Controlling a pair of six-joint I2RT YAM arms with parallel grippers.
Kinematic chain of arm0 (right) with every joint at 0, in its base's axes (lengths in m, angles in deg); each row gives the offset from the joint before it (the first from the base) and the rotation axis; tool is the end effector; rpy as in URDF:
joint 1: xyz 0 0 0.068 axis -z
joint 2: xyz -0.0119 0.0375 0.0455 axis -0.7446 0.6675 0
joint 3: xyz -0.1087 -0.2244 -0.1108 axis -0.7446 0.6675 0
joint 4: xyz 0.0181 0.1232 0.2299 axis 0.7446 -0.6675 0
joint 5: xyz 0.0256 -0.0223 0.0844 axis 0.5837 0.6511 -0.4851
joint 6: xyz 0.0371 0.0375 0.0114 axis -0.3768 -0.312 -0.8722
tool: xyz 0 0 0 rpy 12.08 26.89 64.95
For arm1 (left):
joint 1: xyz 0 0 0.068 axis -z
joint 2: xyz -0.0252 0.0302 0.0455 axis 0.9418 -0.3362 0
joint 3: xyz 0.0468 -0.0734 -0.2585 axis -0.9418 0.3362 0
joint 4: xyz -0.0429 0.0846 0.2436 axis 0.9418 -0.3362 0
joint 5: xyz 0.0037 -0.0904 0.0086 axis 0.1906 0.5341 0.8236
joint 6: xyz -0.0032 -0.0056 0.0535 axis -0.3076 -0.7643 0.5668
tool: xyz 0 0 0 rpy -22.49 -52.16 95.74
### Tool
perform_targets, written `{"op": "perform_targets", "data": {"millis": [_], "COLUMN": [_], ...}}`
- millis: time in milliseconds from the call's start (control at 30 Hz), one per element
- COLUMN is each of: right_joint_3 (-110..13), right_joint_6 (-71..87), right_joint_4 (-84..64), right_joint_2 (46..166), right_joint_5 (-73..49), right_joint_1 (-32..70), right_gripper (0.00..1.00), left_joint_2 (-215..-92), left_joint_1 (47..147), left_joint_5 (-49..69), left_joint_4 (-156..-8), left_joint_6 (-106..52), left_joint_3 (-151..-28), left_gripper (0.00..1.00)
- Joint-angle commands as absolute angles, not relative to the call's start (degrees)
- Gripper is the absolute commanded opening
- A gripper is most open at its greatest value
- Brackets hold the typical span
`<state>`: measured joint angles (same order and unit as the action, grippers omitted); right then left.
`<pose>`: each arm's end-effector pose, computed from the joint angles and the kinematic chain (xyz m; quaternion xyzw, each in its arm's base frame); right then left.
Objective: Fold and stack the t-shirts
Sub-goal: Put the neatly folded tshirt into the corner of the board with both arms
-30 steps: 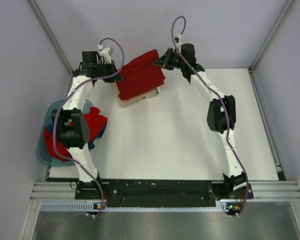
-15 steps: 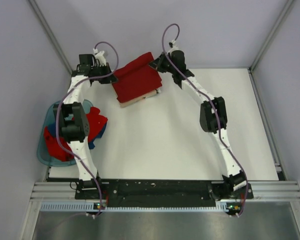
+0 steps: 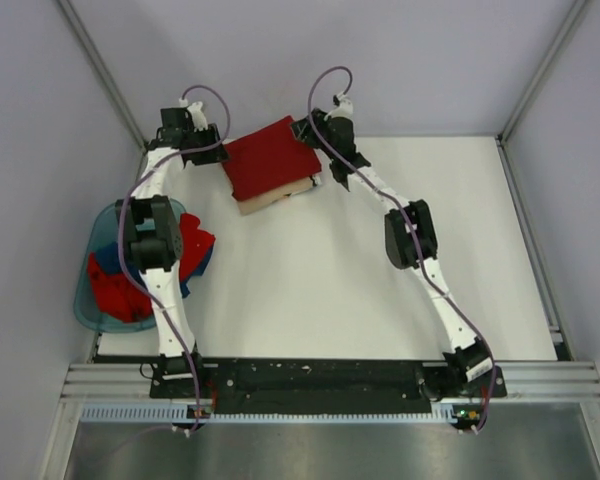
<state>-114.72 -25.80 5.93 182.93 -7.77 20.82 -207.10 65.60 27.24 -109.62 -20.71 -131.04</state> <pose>0.5558 0.2893 0.1983 0.0620 0.7124 0.4100 0.5662 0.5179 0.0279 0.2461 0.0133 0.8897 -0.2016 0.4093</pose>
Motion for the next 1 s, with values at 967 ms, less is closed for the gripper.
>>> {"op": "perform_targets", "data": {"millis": [967], "right_joint_3": [-43.33], "right_joint_6": [4.44], "right_joint_4": [-3.16], "right_joint_2": [116.68], "right_joint_5": [-10.65], "right_joint_1": [29.31], "right_gripper": [0.99], "left_joint_2": [-172.66], "left_joint_1": [72.12], "left_joint_5": [25.35], "left_joint_4": [-112.08], "left_joint_6": [1.7], "left_joint_3": [-99.21], "left_gripper": [0.62]}}
